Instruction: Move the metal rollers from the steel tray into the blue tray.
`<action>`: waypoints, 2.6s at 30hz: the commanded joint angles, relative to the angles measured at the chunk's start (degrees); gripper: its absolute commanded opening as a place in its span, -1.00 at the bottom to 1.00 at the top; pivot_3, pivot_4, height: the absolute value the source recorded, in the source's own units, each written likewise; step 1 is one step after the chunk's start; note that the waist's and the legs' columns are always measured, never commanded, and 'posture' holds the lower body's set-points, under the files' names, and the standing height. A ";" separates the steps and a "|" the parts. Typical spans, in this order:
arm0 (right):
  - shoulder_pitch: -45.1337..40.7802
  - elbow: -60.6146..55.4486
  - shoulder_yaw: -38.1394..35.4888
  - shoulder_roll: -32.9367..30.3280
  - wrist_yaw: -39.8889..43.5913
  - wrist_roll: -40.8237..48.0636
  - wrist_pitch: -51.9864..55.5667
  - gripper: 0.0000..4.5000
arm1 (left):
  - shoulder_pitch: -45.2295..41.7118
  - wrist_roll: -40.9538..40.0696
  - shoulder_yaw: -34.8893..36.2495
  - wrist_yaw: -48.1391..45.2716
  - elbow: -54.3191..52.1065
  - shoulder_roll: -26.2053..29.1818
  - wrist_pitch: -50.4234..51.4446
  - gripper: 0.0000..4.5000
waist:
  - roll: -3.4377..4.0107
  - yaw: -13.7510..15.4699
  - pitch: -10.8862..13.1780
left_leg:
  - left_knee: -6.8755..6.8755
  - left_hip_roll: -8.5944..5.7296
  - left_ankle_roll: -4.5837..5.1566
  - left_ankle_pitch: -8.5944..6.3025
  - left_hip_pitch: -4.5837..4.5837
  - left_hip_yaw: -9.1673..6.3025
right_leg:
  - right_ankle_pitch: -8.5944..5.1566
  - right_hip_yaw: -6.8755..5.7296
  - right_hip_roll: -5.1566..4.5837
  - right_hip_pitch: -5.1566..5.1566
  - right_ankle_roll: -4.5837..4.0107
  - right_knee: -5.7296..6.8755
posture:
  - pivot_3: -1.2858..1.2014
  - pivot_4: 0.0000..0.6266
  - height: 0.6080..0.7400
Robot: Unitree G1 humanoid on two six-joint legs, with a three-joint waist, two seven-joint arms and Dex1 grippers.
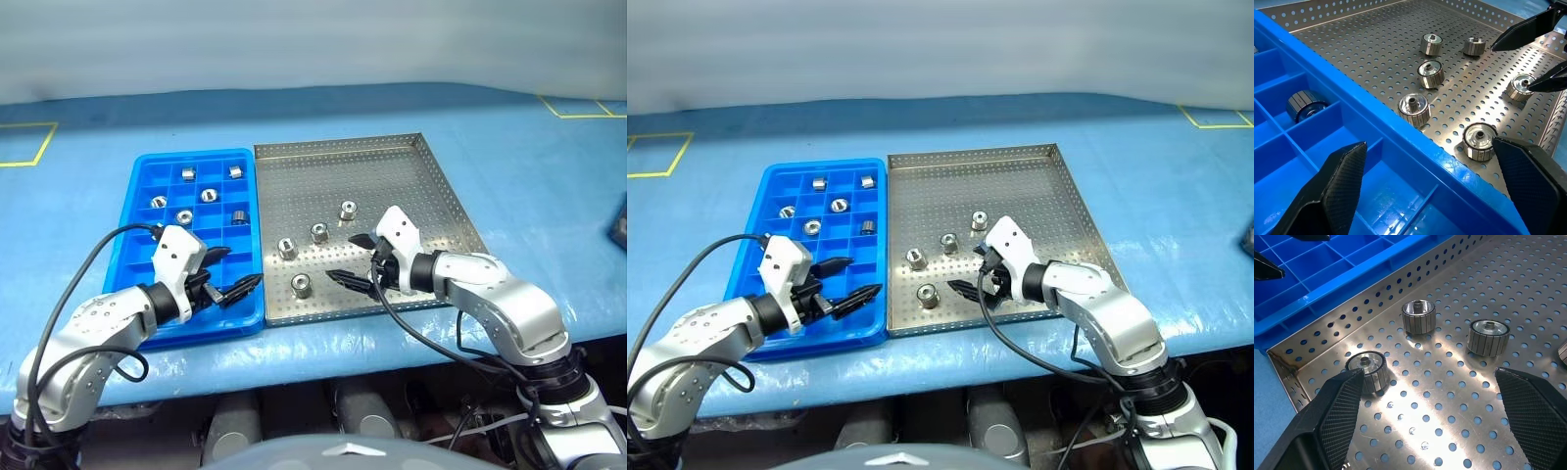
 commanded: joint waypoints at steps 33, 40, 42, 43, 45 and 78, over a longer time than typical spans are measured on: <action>0.50 -3.02 -1.57 0.03 -0.71 0.56 0.54 1.00 | -3.68 0.22 2.02 0.38 0.48 0.78 -0.48 0.98 | 0.00 -0.13 0.00 | 0.02 0.00 0.00 0.00 0.00 0.01 | 0.00 0.00 0.00 0.00 0.01 0.01 | -0.02 -0.52 1.00; 1.30 -3.73 -1.71 0.54 -1.60 0.81 0.49 1.00 | -9.26 0.95 -0.82 -3.35 3.08 3.40 -1.15 0.98 | 0.00 -0.13 0.00 | 0.05 0.00 0.00 0.00 -0.01 0.00 | 0.00 0.00 0.01 0.01 0.01 0.03 | -0.04 -0.52 1.00; 1.51 -3.88 -1.92 0.78 -2.00 0.74 0.37 1.00 | -13.99 1.74 -2.94 -5.55 5.33 4.29 -1.80 0.98 | 0.00 0.00 0.00 | 0.11 -0.01 0.00 0.00 -0.01 -0.02 | 0.00 -0.02 0.01 0.03 0.01 0.04 | -0.04 -0.52 1.00; 1.73 -4.04 -2.16 0.97 -2.28 0.78 0.30 1.00 | -16.55 2.07 -4.45 -7.06 6.53 4.79 -1.95 0.98 | 0.00 -0.01 0.00 | 0.15 -0.02 0.00 0.00 -0.03 -0.02 | 0.01 -0.02 0.01 0.03 0.01 0.04 | -0.05 -0.52 1.00; 2.18 -4.38 -2.47 1.34 -2.86 0.85 0.28 1.00 | -21.37 3.24 -7.90 -10.53 9.32 5.58 -2.23 0.98 | 0.00 -0.12 0.00 | 0.19 -0.04 0.00 0.00 -0.04 -0.01 | 0.02 -0.02 0.00 0.05 0.03 0.03 | -0.06 -0.52 1.00; 9.98 -11.55 -6.73 4.38 -10.83 2.70 0.95 1.00 | -52.36 29.52 -29.39 -17.34 59.80 -14.55 -7.07 0.98 | 0.03 -7.55 0.01 | 0.13 -0.05 0.05 -0.02 -0.13 -0.07 | 0.24 0.03 0.02 0.00 0.44 0.03 | -0.17 -0.52 1.00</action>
